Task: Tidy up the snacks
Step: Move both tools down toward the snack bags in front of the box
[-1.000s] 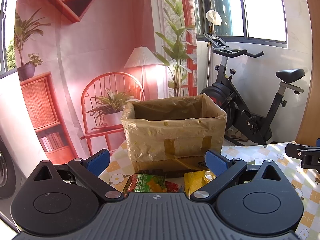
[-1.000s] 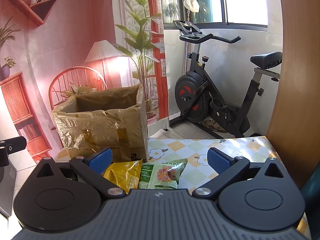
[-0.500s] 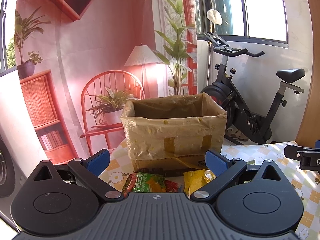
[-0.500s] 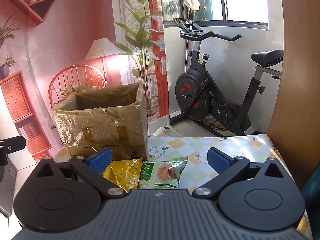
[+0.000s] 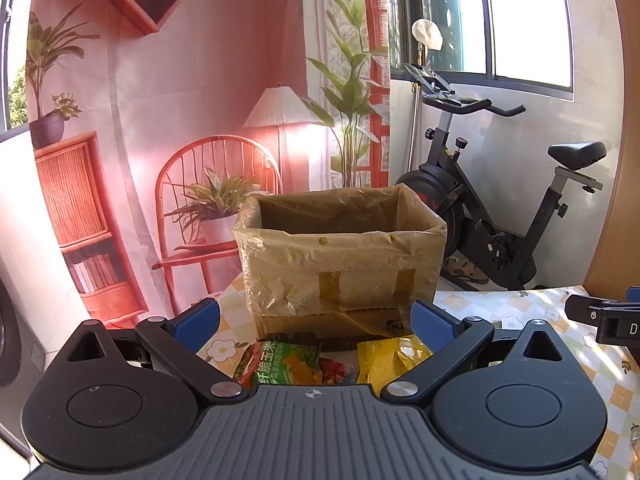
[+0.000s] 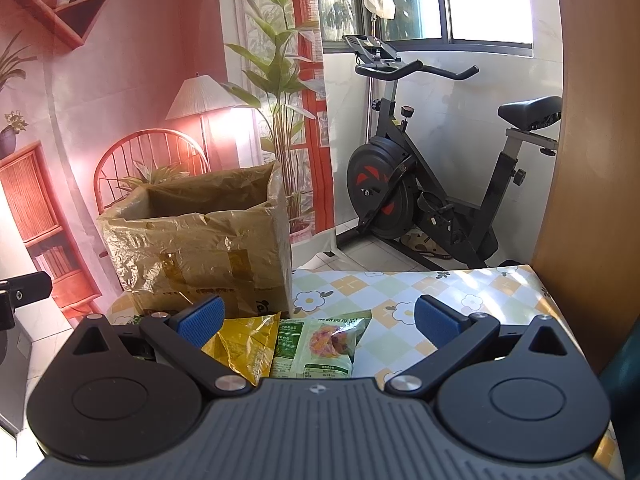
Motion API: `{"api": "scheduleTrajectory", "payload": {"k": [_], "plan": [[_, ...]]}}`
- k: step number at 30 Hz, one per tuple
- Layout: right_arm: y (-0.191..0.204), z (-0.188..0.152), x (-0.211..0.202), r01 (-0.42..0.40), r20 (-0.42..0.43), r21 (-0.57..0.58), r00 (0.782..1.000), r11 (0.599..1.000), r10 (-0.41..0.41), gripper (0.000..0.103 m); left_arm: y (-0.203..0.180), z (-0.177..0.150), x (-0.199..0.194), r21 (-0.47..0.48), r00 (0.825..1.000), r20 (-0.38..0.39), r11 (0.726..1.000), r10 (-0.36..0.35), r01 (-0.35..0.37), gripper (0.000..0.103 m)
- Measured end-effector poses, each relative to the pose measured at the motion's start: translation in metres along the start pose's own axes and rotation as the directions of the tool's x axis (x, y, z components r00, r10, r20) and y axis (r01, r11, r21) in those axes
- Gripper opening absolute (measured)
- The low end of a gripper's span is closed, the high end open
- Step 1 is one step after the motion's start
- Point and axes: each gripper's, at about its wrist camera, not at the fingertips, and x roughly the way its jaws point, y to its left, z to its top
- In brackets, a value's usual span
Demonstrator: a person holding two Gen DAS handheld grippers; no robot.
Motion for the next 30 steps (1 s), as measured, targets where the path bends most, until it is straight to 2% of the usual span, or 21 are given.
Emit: {"api": "scheduleTrajectory", "payload": {"k": [11, 19, 25, 30], "plan": [[-0.005, -0.01, 0.009, -0.014, -0.007, -0.003, 1.0, 1.0, 0.014, 0.103, 0.006, -0.006, 0.014, 0.006, 0.999, 0.009, 0.999, 0.032, -0.032, 0.102], [-0.025, -0.022, 0.038, -0.019, -0.02, 0.018, 1.0, 1.0, 0.019, 0.103, 0.028, -0.016, 0.036, -0.037, 0.998, 0.012, 0.997, 0.066, -0.066, 0.102], [-0.031, -0.034, 0.056, -0.011, -0.049, 0.016, 0.999, 1.0, 0.012, 0.103, 0.042, -0.017, 0.051, -0.033, 0.994, 0.013, 0.993, 0.112, -0.111, 0.102], [-0.034, -0.041, 0.069, -0.029, -0.076, 0.021, 0.997, 0.999, 0.03, 0.101, 0.05, -0.021, 0.061, -0.033, 0.993, 0.0, 0.993, 0.117, -0.117, 0.102]]}}
